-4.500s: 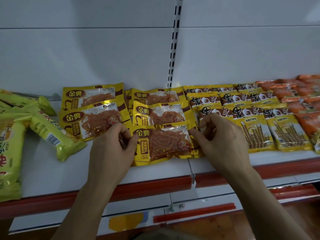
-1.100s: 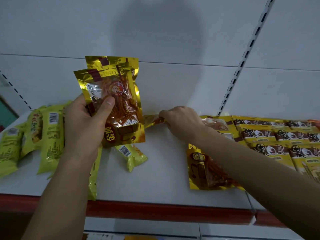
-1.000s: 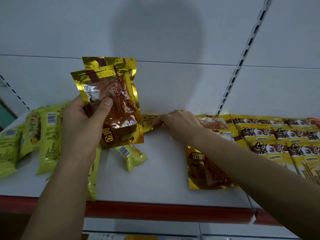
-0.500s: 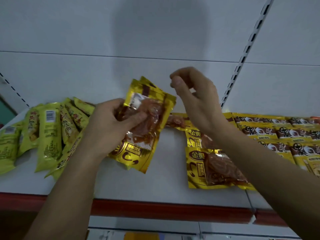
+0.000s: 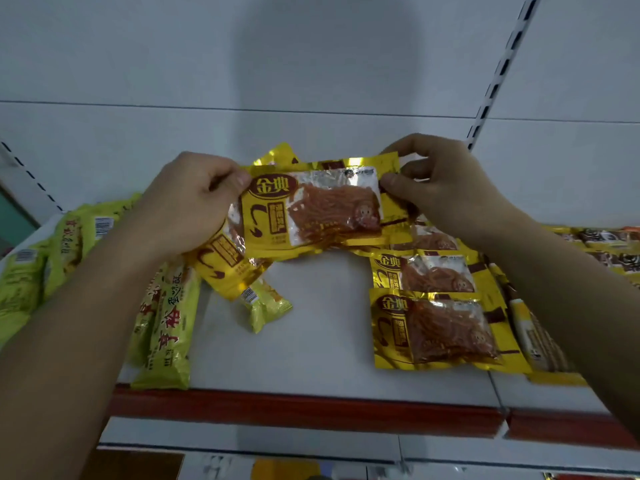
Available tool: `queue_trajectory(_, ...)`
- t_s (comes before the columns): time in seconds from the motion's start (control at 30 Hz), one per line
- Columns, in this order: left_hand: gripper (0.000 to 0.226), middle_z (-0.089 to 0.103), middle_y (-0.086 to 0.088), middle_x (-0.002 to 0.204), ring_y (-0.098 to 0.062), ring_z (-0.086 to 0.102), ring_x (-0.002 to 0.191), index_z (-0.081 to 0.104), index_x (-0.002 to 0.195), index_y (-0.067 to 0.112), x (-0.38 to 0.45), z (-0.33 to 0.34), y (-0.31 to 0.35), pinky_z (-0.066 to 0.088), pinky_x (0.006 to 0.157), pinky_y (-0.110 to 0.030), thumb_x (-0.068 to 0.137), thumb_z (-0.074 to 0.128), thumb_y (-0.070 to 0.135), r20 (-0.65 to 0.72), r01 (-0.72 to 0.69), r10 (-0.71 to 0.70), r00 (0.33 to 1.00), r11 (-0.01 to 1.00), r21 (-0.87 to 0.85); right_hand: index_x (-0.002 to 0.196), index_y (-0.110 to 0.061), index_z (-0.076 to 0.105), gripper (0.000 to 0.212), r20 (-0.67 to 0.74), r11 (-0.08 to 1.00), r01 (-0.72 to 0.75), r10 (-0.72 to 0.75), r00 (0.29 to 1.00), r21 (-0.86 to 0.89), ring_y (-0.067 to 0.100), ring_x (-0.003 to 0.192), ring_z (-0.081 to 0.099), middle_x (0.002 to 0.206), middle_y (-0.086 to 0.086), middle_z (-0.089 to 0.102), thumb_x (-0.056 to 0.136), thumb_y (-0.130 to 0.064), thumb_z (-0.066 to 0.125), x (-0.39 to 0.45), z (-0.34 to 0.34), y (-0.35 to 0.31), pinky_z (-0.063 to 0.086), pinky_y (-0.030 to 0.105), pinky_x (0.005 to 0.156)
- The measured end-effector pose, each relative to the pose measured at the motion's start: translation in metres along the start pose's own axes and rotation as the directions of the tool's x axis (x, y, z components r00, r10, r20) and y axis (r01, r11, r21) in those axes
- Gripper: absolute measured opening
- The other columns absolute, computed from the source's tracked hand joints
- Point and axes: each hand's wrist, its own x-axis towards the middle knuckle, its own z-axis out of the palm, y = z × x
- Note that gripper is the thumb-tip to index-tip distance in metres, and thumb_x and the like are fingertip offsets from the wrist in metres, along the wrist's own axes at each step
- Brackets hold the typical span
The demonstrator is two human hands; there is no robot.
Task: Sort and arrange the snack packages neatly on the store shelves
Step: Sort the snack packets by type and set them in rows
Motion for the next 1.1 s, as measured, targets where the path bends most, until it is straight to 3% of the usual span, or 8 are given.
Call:
queue_trajectory(0.13,0.027,0.061,0.000,0.063,-0.013,0.056,0.061,0.069,0.083,0.020,0.020,0.007,0.004,0.033,0.054,-0.028,0.101,0.055,0.034,0.136,-0.010,-0.026,0.990,0.966,0.258,0.098,-0.005,0.067,0.007,0.065,0.983,-0.183,0.182,0.981,0.004,0.034,0.063,0.072,0.074,0.015,0.075,0.094,-0.011,0.069,0.000,0.007,0.014,0.060,0.039,0.059)
queue_trajectory(0.27,0.034,0.066,-0.004,0.068,-0.021,0.061,0.067,0.070,0.077,0.017,0.032,0.025,0.004,0.047,0.062,-0.033,0.100,0.057,0.039,0.287,-0.044,-0.104,0.952,0.884,0.465,0.104,-0.009,0.063,0.020,0.140,0.940,-0.319,0.334,0.932,-0.120,0.034,0.060,0.072,0.068,0.014,0.074,0.089,-0.014,0.075,-0.005,0.023,0.036,0.064,0.047,0.064)
queue_trajectory(0.43,0.039,0.054,-0.003,0.071,-0.028,0.060,0.074,0.056,0.069,0.017,0.034,0.047,0.010,0.053,0.072,-0.038,0.099,0.057,0.043,0.325,-0.077,-0.177,0.929,0.765,0.639,0.113,-0.024,0.050,0.036,0.113,0.888,-0.250,0.314,0.943,-0.387,0.006,0.046,0.063,0.070,0.002,0.071,0.088,-0.026,0.075,-0.012,0.038,0.044,0.035,0.009,0.037)
queue_trajectory(0.53,0.038,0.050,0.000,0.074,-0.028,0.059,0.080,0.046,0.069,0.022,0.035,0.053,0.017,0.048,0.070,-0.037,0.097,0.060,0.044,0.340,-0.113,-0.178,0.923,0.720,0.685,0.117,-0.025,0.050,0.040,0.104,0.839,-0.206,0.296,0.950,-0.505,0.009,0.059,0.064,0.077,0.001,0.070,0.087,-0.031,0.075,-0.015,0.038,0.044,0.032,0.013,0.036)
queue_trajectory(0.7,0.024,0.061,-0.002,0.084,-0.029,0.063,0.082,0.066,0.089,0.019,0.036,0.052,0.021,0.051,0.069,-0.037,0.086,0.072,0.042,0.261,-0.096,-0.108,0.959,0.743,0.663,0.119,-0.025,0.049,0.046,0.089,0.826,-0.207,0.295,0.951,-0.523,0.014,0.065,0.067,0.083,0.003,0.070,0.084,-0.031,0.077,-0.016,0.037,0.050,0.037,0.022,0.047)
queue_trajectory(0.83,0.024,0.066,-0.005,0.085,-0.031,0.064,0.080,0.071,0.084,0.018,0.034,0.052,0.021,0.047,0.067,-0.036,0.082,0.078,0.041,0.161,-0.033,-0.082,0.984,0.798,0.602,0.119,-0.021,0.048,0.047,0.123,0.875,-0.199,0.278,0.953,-0.441,0.017,0.058,0.062,0.079,0.005,0.065,0.084,-0.024,0.079,-0.019,0.044,0.059,0.046,0.028,0.049)
queue_trajectory(0.97,0.043,0.061,-0.003,0.083,-0.032,0.063,0.083,0.069,0.086,0.019,0.026,0.056,0.023,0.045,0.067,-0.036,0.072,0.083,0.056,0.166,-0.001,-0.124,0.978,0.797,0.604,0.121,-0.021,0.047,0.050,0.133,0.874,-0.153,0.239,0.962,-0.462,0.021,0.067,0.066,0.086,0.007,0.066,0.084,-0.027,0.080,-0.020,0.048,0.065,0.058,0.039,0.064)
queue_trajectory(1.1,0.046,0.060,-0.009,0.087,-0.038,0.063,0.090,0.070,0.091,0.019,0.023,0.034,0.030,0.040,0.067,-0.036,0.078,0.073,0.063,0.002,0.045,-0.057,0.998,0.802,0.596,0.115,-0.024,0.047,0.045,0.120,0.871,-0.160,0.241,0.963,-0.464,0.022,0.063,0.068,0.075,0.008,0.069,0.084,-0.029,0.078,-0.023,0.051,0.067,0.059,0.039,0.061)
